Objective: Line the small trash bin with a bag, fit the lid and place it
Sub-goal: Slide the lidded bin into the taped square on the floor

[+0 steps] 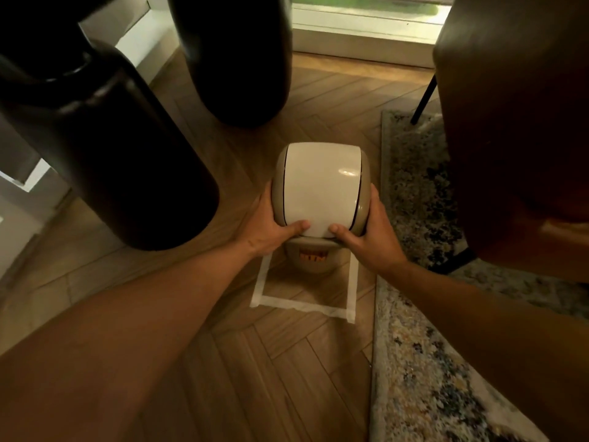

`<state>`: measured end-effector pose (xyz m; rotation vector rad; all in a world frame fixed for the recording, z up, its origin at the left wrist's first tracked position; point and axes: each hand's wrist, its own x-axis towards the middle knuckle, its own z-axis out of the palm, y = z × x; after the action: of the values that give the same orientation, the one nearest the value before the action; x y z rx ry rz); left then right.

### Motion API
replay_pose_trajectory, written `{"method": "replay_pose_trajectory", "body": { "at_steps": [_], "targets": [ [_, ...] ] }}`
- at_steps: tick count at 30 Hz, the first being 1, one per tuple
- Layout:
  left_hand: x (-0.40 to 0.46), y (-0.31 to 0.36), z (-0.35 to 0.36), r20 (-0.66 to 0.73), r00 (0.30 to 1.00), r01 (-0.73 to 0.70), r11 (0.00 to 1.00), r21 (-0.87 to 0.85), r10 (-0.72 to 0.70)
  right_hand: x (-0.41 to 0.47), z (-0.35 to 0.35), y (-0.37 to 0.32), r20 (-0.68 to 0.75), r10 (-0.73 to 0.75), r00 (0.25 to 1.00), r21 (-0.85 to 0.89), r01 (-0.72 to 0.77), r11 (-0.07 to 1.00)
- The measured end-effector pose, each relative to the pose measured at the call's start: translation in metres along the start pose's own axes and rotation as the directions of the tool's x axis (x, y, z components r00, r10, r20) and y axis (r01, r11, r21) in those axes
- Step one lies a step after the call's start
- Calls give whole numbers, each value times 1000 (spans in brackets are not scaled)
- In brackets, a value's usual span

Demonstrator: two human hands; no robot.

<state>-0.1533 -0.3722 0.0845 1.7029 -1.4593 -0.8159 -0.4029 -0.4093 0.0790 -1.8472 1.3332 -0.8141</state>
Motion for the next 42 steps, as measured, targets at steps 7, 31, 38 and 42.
{"method": "replay_pose_trajectory", "body": {
  "at_steps": [7,31,38,42],
  "targets": [
    [29,5,-5,-2,1000,12,998,60,-12,26,6,-2,-16,35,999,31,-34,999],
    [9,14,-33,254,914,293,948,121,-315,24,-31,-22,389,246,888,41,-283,958],
    [-14,16,-34,275,910,293,950,107,-312,-1,-31,-24,357,254,899,-30,-261,965],
    [-27,21,-33,292,906,295,952,82,-305,-17,-32,-27,348,264,899,-28,-271,962]
  ]
}}
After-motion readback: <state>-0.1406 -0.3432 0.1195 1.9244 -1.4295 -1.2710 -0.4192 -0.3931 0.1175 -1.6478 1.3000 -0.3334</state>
